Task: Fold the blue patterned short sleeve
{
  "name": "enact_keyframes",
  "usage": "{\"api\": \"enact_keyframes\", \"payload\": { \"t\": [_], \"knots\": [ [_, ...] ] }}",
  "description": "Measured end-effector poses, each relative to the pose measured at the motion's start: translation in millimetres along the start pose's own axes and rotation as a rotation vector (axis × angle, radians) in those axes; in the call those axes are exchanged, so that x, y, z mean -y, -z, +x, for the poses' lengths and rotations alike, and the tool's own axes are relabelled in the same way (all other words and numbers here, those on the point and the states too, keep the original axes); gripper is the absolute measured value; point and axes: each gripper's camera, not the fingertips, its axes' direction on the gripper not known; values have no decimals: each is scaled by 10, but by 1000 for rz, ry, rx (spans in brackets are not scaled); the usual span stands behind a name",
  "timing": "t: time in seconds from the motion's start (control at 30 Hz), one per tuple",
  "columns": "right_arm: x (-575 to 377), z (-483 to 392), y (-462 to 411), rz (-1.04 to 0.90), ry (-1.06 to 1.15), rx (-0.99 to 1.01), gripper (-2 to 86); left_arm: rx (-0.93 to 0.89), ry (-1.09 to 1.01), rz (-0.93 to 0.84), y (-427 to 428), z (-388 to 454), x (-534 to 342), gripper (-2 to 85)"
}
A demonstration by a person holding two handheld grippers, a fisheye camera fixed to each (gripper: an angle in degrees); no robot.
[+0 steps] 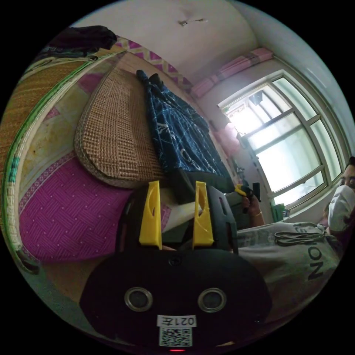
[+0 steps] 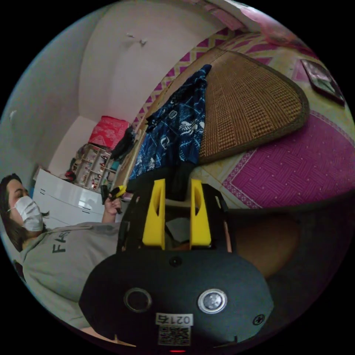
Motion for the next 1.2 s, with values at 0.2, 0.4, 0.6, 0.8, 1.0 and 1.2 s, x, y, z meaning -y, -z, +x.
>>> {"api": "enact_keyframes", "payload": {
  "t": [0.2,0.4,0.6,0.8,1.0,1.2],
  "knots": [
    [28,-117,-200,-60,-24,-118,59,130,82,-110,-247,6,295,-3],
    [-37,-65,-185,-10,-33,-140,12,86,104,-87,-311,-108,528,-9],
    [-160,186,-21,111,-153,-39,0,36,81,-90,-365,-240,813,-9],
    [-278,448,245,168,-221,145,-3,-26,108,-118,-366,-442,1104,-10],
    [-371,596,238,99,-232,144,-4,-30,84,-157,-427,-524,1392,-10],
    [-214,476,419,67,-152,215,-5,-67,87,-188,-381,-466,1778,-10]
  ]
}}
